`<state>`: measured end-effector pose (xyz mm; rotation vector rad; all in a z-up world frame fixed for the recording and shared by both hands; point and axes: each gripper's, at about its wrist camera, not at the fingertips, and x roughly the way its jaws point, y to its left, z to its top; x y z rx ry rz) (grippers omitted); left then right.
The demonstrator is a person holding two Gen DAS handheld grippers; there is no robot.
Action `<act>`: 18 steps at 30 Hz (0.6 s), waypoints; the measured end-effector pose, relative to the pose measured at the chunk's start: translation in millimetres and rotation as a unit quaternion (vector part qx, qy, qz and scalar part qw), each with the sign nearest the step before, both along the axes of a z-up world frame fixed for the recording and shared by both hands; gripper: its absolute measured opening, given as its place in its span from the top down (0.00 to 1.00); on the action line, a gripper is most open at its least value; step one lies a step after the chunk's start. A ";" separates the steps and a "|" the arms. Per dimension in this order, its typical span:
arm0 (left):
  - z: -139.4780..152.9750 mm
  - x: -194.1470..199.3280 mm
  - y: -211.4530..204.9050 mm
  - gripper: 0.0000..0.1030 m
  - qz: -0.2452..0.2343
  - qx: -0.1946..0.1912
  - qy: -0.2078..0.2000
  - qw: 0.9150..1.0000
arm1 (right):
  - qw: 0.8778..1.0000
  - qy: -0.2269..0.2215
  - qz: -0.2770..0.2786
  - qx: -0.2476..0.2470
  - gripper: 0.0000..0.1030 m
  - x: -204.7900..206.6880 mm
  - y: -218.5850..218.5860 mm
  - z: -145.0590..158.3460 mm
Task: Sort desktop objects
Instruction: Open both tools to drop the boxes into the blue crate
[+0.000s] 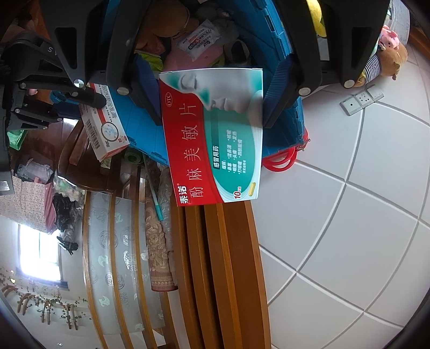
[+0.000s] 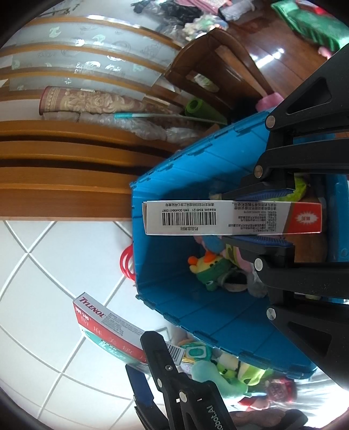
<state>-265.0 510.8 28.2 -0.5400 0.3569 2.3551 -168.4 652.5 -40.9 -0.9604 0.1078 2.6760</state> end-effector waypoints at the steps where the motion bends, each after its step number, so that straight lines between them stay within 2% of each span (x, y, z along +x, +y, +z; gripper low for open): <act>1: 0.7 0.0 -0.4 0.20 -0.002 0.003 -0.002 1.000 | 1.000 0.000 -0.001 0.002 0.78 -0.5 0.2 0.4; 2: 1.8 0.2 -2.0 0.00 -0.002 0.012 -0.003 1.000 | 1.000 0.002 -0.004 0.008 0.74 -0.9 -0.6 1.3; 3: 2.9 0.5 -3.6 0.00 -0.002 0.019 -0.004 1.000 | 1.000 0.002 -0.008 0.018 0.47 -1.5 -2.2 1.9; 5: 3.7 0.9 -7.1 0.00 0.003 0.020 -0.001 1.000 | 0.999 0.008 -0.014 0.039 0.00 -0.8 -6.4 4.1; 7: 4.3 1.3 -10.5 0.00 0.008 0.020 0.002 1.000 | 0.998 0.018 -0.017 0.054 0.01 2.6 -10.6 7.6; 18: 6.4 12.4 -29.3 0.00 0.017 0.020 0.007 1.000 | 0.999 0.012 -0.008 0.041 0.01 7.4 -23.6 5.7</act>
